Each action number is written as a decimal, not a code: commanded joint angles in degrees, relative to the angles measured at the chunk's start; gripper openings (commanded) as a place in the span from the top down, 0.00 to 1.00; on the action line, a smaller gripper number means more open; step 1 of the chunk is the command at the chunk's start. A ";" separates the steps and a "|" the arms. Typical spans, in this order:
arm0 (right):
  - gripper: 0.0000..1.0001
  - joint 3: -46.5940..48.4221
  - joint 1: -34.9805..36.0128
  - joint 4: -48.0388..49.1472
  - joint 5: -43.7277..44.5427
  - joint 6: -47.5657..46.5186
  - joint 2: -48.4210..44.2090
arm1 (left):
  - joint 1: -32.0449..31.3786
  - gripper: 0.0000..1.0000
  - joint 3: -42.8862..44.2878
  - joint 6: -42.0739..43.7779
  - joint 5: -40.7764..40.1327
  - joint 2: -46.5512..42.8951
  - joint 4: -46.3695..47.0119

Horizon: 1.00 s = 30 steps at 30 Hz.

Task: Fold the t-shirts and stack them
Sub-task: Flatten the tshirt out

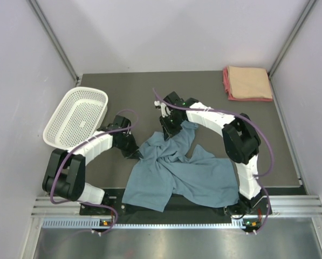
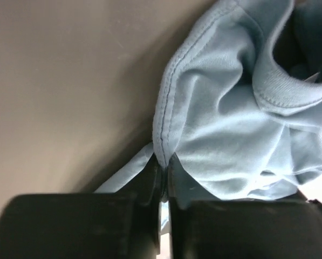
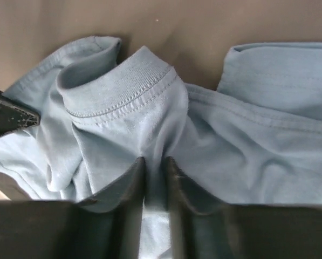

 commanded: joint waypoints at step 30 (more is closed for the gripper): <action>1.00 7.98 -3.55 2.34 12.71 7.70 -58.93 | 0.40 1.00 55.70 8.17 -12.94 -25.85 -6.25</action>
